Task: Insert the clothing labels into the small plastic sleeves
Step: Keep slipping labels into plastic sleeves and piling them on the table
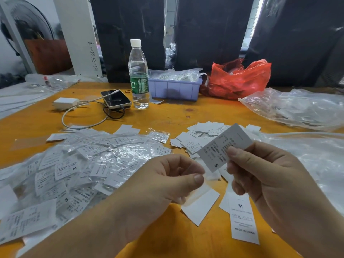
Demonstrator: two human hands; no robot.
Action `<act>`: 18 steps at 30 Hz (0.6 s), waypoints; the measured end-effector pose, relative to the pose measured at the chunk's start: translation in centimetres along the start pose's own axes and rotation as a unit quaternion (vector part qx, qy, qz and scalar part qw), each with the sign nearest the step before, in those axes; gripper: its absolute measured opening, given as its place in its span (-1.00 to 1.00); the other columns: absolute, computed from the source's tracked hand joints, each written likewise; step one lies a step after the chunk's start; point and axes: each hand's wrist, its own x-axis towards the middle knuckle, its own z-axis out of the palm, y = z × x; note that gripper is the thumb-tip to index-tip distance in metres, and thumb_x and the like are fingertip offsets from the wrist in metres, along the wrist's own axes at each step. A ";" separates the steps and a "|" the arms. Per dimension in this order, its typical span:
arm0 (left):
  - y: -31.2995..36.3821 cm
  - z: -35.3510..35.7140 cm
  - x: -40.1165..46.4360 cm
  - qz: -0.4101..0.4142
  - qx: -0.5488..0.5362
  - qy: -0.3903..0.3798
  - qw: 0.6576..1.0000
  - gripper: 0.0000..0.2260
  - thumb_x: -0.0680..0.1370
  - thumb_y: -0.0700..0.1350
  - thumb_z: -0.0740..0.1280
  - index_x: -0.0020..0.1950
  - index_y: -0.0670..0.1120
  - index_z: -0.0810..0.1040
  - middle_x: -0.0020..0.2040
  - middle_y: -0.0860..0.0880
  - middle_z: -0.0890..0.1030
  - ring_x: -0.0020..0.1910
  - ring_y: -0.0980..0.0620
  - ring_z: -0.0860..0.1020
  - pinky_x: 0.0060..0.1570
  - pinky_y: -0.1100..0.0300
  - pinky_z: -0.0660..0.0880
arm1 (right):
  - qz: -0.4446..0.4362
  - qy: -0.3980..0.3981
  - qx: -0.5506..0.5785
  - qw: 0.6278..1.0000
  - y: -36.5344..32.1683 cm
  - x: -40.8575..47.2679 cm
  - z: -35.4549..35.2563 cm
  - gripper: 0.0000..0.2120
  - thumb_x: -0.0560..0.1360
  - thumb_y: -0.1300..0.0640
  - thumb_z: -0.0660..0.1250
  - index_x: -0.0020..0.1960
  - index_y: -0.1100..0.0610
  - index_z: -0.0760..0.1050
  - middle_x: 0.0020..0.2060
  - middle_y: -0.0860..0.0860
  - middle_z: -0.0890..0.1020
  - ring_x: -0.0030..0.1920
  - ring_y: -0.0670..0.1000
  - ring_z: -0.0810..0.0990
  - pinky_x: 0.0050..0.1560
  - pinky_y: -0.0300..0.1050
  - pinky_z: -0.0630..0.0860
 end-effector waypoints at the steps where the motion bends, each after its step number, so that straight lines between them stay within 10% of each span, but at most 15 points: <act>1: 0.0 0.0 0.0 0.001 -0.002 0.003 1.000 -0.88 0.31 -0.01 0.49 -0.18 0.05 0.69 -0.08 0.01 0.71 -0.32 0.12 0.54 -0.30 0.26 0.47 | 0.000 -0.002 0.002 1.000 0.0 0.0 0.0 -0.78 0.20 0.06 0.46 -0.27 0.21 0.65 -0.44 0.15 0.55 -0.52 -0.01 0.32 -0.51 -0.21 0.39; 18: -0.6 -0.2 0.2 0.067 0.094 0.027 0.993 -0.86 0.39 0.12 0.38 -0.17 0.09 0.65 -0.18 0.15 0.67 -0.34 0.23 0.50 -0.27 0.36 0.46 | 0.017 -0.032 -0.050 0.998 0.3 0.1 0.1 -0.70 0.21 0.05 0.43 -0.08 0.10 0.70 -0.46 0.04 0.51 -0.50 -0.05 0.37 -0.40 -0.16 0.40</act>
